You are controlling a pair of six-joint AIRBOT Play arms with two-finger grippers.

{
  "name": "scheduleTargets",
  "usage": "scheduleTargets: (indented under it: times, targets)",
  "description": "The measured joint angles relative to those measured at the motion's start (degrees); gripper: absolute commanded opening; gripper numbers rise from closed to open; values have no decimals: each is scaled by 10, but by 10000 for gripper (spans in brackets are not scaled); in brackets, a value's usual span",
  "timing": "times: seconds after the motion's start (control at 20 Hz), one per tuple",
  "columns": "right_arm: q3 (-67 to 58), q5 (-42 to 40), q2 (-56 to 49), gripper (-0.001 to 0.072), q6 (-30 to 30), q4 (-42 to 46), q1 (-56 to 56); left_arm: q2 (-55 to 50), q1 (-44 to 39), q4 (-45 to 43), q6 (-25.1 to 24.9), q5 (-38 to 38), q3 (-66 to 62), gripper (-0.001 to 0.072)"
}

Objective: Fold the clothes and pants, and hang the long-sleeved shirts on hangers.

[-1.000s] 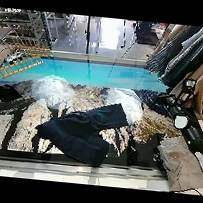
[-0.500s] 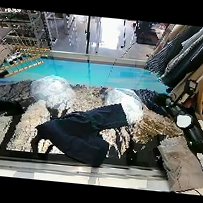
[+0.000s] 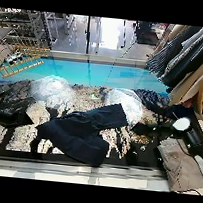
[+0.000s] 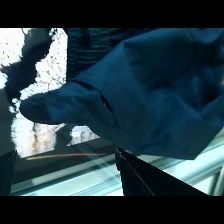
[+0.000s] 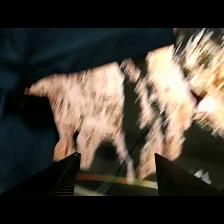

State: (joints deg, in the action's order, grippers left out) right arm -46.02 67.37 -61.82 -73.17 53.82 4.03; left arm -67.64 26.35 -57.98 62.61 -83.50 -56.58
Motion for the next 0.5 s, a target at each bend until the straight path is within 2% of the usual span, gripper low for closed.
scheduleTargets:
  times: [0.25, 0.5]
  targets:
    - [125, 30, -10, 541, 78, -107, -47, -4, 6, 44, 0, 68, 53, 695]
    - [158, -42, -74, 529, 154, -208, -163, -38, -34, 57, 0, 106, 67, 693]
